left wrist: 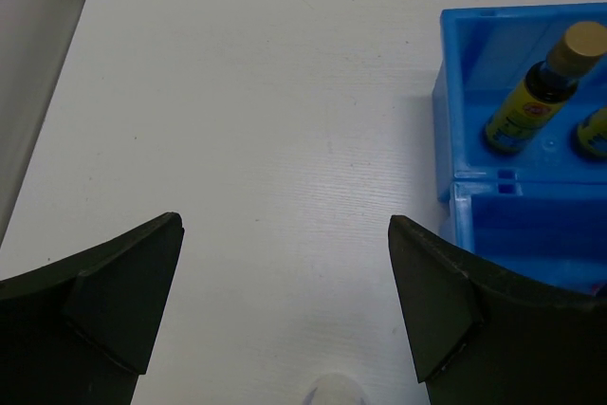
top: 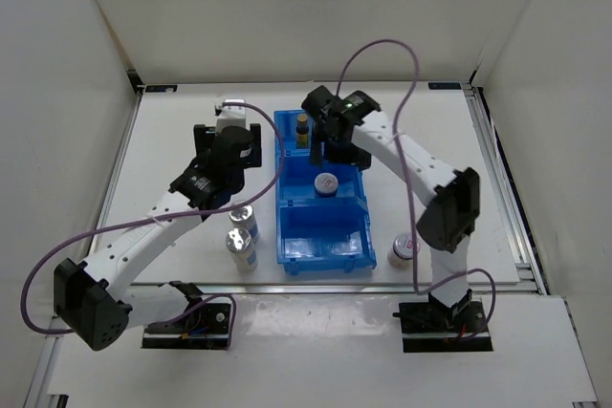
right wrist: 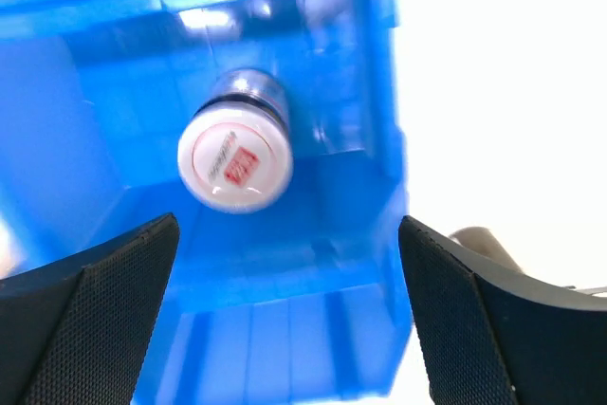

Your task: Organize the condiment bottles

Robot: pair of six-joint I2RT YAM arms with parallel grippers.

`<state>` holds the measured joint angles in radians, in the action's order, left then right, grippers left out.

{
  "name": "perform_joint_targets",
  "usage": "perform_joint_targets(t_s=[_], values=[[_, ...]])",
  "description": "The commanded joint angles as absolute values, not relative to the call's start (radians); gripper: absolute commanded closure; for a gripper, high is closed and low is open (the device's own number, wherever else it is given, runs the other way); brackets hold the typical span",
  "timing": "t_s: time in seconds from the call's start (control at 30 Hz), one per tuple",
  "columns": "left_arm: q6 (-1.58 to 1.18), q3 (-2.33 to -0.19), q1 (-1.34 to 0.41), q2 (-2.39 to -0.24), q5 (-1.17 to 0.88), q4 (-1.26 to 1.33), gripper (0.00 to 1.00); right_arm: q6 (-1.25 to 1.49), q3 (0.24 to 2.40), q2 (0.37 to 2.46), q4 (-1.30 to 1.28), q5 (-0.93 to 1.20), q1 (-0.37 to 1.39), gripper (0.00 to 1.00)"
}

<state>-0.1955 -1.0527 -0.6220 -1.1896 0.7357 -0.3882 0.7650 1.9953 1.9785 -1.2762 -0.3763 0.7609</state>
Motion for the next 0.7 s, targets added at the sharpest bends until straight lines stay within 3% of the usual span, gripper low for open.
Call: perform_joint_targets(t_s=[0.0, 0.3, 0.53, 0.67], values=[[-0.189, -1.029, -0.65, -1.134, 0.787, -0.365, 0.0, 0.845, 2.042, 1.784, -1.48, -0.515, 0.759, 0.01], [-0.124, -0.986, -0.663, -1.072, 0.844, -0.304, 0.0, 0.883, 1.651, 1.476, -1.502, -0.465, 0.696, 0.01], [-0.086, -0.974, -0.663, -1.04, 0.758, -0.269, 0.0, 0.968, 1.234, 1.273, -1.35, -0.362, 0.664, 0.01], [-0.054, -0.95, -0.663, -1.031, 0.691, -0.236, 0.0, 0.968, 1.105, 1.227, -1.319, -0.318, 0.6, 0.01]])
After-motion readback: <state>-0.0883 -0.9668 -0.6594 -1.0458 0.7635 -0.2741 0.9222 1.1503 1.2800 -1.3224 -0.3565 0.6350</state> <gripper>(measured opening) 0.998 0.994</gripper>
